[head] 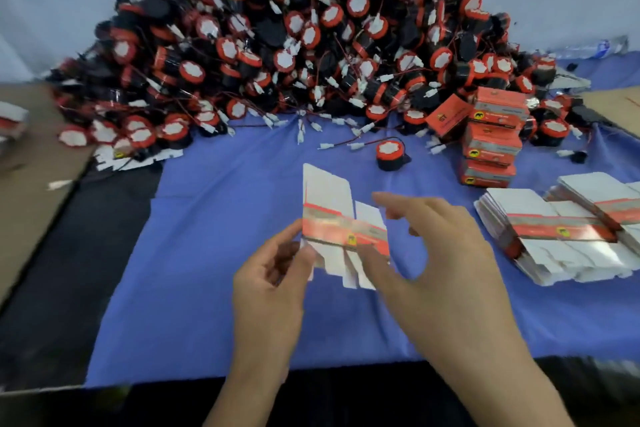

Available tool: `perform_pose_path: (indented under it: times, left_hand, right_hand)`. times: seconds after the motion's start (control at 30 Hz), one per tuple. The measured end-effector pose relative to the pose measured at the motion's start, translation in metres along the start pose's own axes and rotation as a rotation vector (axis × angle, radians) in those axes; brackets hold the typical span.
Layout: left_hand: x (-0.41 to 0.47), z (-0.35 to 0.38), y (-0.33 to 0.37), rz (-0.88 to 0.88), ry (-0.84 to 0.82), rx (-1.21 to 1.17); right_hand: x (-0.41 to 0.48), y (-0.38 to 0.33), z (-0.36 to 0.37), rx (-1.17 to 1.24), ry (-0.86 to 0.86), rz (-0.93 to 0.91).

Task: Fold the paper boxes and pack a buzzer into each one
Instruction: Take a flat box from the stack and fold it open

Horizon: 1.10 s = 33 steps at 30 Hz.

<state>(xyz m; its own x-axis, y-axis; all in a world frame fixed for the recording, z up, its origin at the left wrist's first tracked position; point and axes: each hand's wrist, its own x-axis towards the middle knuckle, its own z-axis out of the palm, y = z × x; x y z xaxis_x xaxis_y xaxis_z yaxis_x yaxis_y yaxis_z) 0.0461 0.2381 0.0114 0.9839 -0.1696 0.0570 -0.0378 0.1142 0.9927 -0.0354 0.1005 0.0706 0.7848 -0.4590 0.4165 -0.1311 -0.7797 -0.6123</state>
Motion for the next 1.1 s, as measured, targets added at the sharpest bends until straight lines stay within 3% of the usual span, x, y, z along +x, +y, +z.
perform_pose_path:
  times: [0.1,0.17,0.43,0.57,0.73,0.8,0.97,1.03,1.1]
  left_hand:
    - [0.001,-0.03,0.01,-0.011,-0.02,-0.015]
    - [0.001,-0.045,0.017,-0.009,-0.046,-0.026]
    - [0.001,-0.083,0.028,0.024,-0.044,0.053]
    - [-0.001,-0.093,0.03,0.059,-0.15,0.122]
    - [0.002,-0.108,0.033,0.161,-0.224,0.406]
    - [0.003,-0.112,0.037,0.192,-0.32,0.498]
    - [-0.001,-0.128,0.043,0.033,-0.72,0.371]
    - [-0.009,-0.123,0.041,0.101,-0.655,0.439]
    - [-0.015,-0.111,0.034,0.238,-0.476,0.441]
  right_hand:
    - [0.016,-0.007,0.006,-0.037,-0.41,0.004]
    - [0.021,-0.015,0.019,-0.042,-0.533,-0.003]
    - [0.01,-0.035,0.056,0.211,-0.53,0.053]
    - [0.002,-0.042,0.061,0.359,-0.511,0.051]
    - [-0.003,-0.041,0.057,0.716,-0.608,0.203]
    - [-0.004,-0.041,0.054,0.94,-0.612,0.349]
    - [-0.008,-0.042,0.05,1.3,-0.65,0.559]
    - [-0.01,-0.045,0.052,1.441,-0.616,0.644]
    - [-0.014,-0.045,0.054,1.497,-0.616,0.678]
